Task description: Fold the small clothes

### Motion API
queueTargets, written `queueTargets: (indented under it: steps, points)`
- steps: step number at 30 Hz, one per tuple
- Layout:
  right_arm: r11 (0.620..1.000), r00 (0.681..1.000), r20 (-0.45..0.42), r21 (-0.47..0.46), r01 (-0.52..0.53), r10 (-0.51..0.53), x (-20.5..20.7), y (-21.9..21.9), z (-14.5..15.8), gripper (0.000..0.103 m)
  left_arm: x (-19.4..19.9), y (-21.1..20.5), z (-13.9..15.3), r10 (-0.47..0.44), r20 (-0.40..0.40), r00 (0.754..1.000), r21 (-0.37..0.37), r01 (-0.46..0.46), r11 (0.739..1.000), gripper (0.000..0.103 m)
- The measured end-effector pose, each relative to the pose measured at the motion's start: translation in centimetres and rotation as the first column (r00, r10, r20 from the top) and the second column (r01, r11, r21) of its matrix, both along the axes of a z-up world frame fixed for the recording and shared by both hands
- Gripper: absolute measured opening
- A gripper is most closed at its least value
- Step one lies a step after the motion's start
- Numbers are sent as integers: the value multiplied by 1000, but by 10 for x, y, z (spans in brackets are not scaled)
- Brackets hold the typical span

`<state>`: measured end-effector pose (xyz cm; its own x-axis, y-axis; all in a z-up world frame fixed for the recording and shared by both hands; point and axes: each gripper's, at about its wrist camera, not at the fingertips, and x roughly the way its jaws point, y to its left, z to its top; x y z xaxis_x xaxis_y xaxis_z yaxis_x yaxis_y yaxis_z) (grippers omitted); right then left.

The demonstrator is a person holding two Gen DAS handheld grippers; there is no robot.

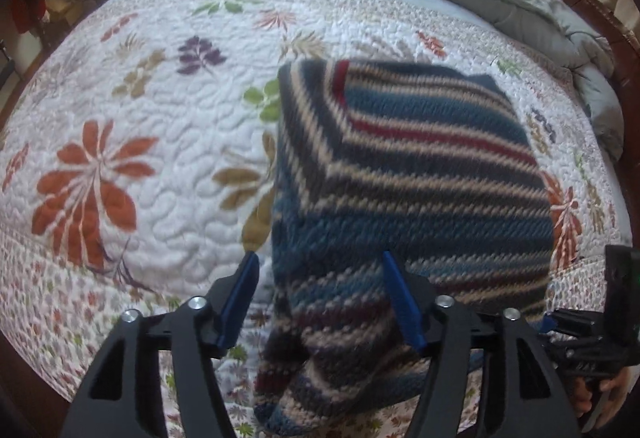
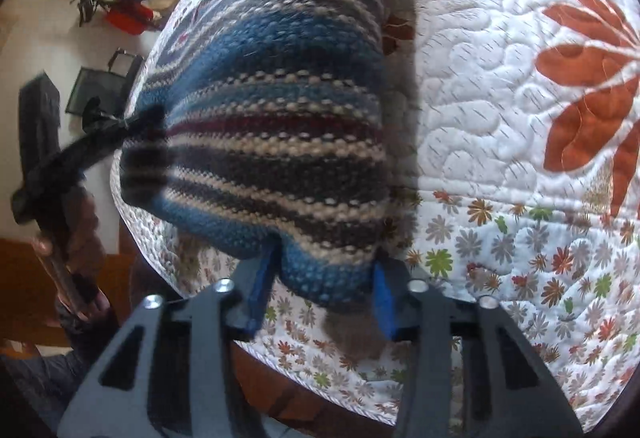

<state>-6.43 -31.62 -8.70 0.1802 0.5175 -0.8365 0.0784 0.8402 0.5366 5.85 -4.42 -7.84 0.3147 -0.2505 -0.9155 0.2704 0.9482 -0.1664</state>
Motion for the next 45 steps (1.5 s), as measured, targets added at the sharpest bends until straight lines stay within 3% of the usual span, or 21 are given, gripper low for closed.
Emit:
queueTargets:
  steps: [3,7,10,14,16,18,19,21,24,26,29,34,37,40,45]
  points:
    - [1000,1000,29,0,-7,7,-4,-4,10,26,-7,0,0,-5,-14,1000,-3,5,1000,65]
    - [1000,998,54,-9,-18,18,-11,-2,20,23,-15,-1,-5,-19,-27,999,17,19,1000,65]
    - [999,999,24,-40,-25,26,-12,0,7,22,-15,-1,-15,-16,-59,998,7,16,1000,67]
    - [1000,1000,-14,-14,-11,11,-9,-4,-6,23,-12,6,-27,-11,-120,993,-63,3,998,69]
    - [999,999,8,-20,-37,37,-10,-4,1,26,-11,9,-22,-25,-116,993,-83,16,996,67]
    - [998,998,13,-18,-57,57,-10,-7,10,35,-8,14,-13,-45,-109,993,-116,32,993,68]
    - [998,998,23,-28,-64,65,-10,-10,15,37,-5,19,-7,-54,-106,993,-140,39,989,76]
    - [996,995,59,-53,-72,75,-7,-16,31,58,5,30,2,-50,-101,994,-177,31,984,86]
    - [997,992,108,-35,-67,71,-4,-27,49,67,20,45,5,-39,-122,992,-230,9,973,88]
    - [998,990,129,-7,-63,64,0,-33,55,71,33,55,-1,-56,-172,983,-307,0,952,89]
    - [998,990,138,40,-50,44,10,-46,59,71,52,64,-16,-92,-246,965,-403,-16,915,89]
    - [995,993,112,89,-49,39,32,-58,50,72,64,63,-39,-122,-301,946,-453,-30,891,89]
    - [992,995,92,116,-43,32,43,-61,41,72,64,59,-47,-161,-316,935,-514,-26,858,89]
    - [989,997,76,140,-37,27,53,-66,32,73,68,50,-53,-175,-321,931,-527,-21,850,89]
    - [985,997,72,169,-44,32,66,-69,25,73,72,35,-61,-196,-316,928,-504,10,864,91]
